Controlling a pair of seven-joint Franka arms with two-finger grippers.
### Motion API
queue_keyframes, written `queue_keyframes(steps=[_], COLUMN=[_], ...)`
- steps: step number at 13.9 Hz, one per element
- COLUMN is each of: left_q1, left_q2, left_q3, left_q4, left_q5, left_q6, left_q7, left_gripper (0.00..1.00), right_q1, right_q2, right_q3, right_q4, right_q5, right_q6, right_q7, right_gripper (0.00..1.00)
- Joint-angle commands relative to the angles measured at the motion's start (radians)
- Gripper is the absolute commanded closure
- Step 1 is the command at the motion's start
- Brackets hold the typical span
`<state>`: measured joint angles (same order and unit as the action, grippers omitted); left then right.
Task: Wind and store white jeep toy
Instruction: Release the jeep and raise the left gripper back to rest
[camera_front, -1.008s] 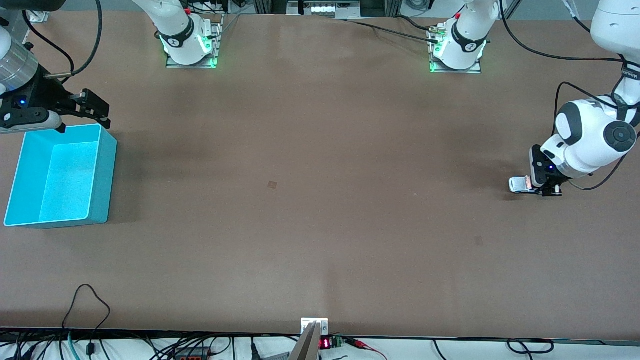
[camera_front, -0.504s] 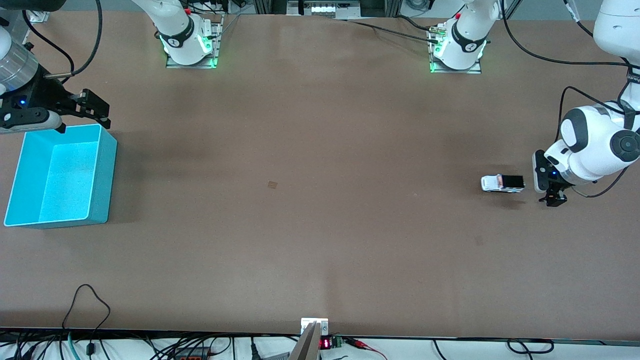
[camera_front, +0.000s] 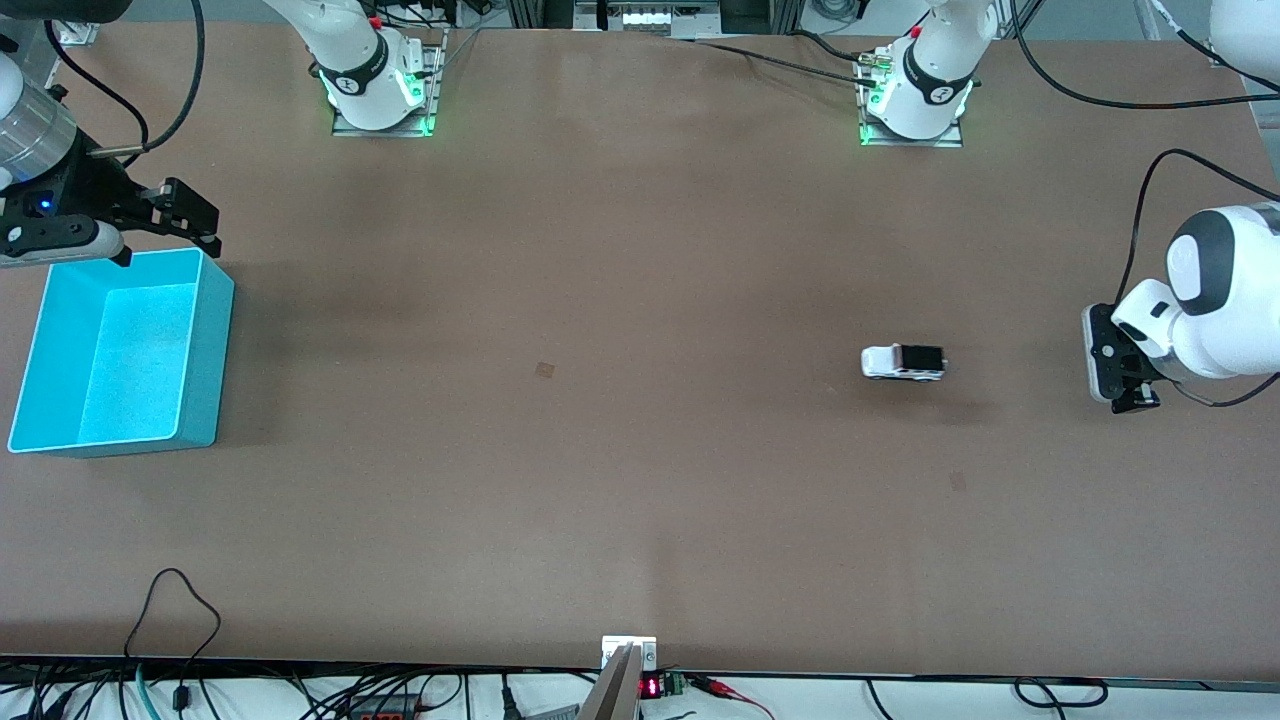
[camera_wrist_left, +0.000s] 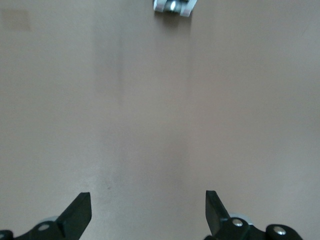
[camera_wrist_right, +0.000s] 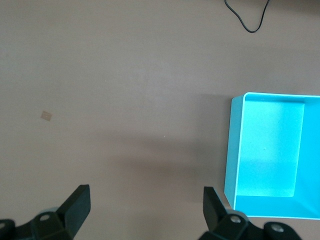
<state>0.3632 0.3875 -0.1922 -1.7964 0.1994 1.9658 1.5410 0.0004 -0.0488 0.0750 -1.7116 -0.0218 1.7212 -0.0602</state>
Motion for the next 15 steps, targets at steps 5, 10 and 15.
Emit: queue_keyframes(steps=[5,10,15], left_q1=[-0.098,-0.101,-0.26], left_q2=[0.01,-0.018,-0.133], left_q3=[-0.074,-0.167,-0.057], left_q4=[0.238,0.331,0.305], left_q5=[0.008,0.002,-0.061], left_q6=[-0.342,-0.475,-0.461], left_q7=[-0.42,-0.842,-1.166], left_gripper=[0.0,0.0,0.0], right_q1=[0.004,0.004,0.004], right_q2=[-0.014,-0.014,-0.014], right_q3=[0.0,0.0,0.0], right_q4=[0.001,0.001,0.001], right_q5=[-0.015,-0.015,-0.015], right_q6=[-0.014,-0.014,-0.014], right_q7=[0.011,0.011,0.011], right_gripper=[0.0,0.0,0.0])
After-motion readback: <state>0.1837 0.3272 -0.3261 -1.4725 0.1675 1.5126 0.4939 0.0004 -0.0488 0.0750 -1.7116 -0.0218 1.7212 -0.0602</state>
